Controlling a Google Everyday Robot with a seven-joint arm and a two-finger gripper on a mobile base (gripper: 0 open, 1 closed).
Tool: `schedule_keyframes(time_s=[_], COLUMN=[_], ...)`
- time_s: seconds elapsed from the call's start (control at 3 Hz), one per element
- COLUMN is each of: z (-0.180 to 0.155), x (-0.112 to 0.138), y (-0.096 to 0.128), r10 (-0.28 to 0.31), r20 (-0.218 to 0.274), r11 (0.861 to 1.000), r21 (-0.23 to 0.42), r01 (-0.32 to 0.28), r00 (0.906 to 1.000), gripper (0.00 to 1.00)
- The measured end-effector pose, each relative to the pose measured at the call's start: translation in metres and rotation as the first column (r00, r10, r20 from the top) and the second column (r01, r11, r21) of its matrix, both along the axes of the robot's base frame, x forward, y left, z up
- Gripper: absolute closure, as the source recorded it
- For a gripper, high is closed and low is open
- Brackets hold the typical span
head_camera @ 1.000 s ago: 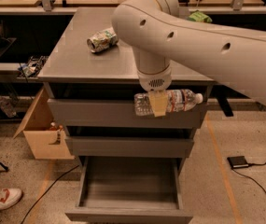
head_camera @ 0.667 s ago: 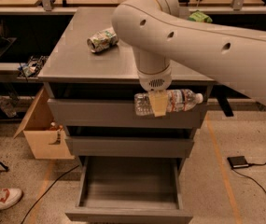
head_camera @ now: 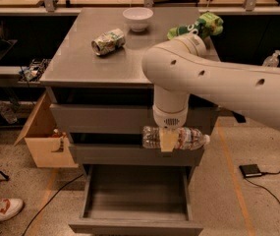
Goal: Place water bottle into bottom drawer
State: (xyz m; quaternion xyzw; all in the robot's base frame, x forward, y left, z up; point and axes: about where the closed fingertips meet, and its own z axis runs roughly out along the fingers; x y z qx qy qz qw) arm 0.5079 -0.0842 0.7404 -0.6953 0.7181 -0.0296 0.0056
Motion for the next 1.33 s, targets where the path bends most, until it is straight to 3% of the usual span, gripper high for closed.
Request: schedule_keyframes(time_s=[0.33,0.67,1.0,1.33], z=[-0.079,-0.134,-0.191,-0.191], x=[-0.026,-0.035,-0.031,-0.031], y=[0.009,0.02,0.046,0.046], r10=[-0.061,-0.113,-0.131,-0.13], r20=[-0.033,-0.032,-0.063,-0.063], r11=[0.991,0.977,0.955,0.955], r21=[0.119,0.18,0.26,0.26], r01=[0.064,0.117,0.142,0.142], r00=[0.9976,0.9931,0.9895,0.9895], gripper=[1.0,1.0,1.0,1.0])
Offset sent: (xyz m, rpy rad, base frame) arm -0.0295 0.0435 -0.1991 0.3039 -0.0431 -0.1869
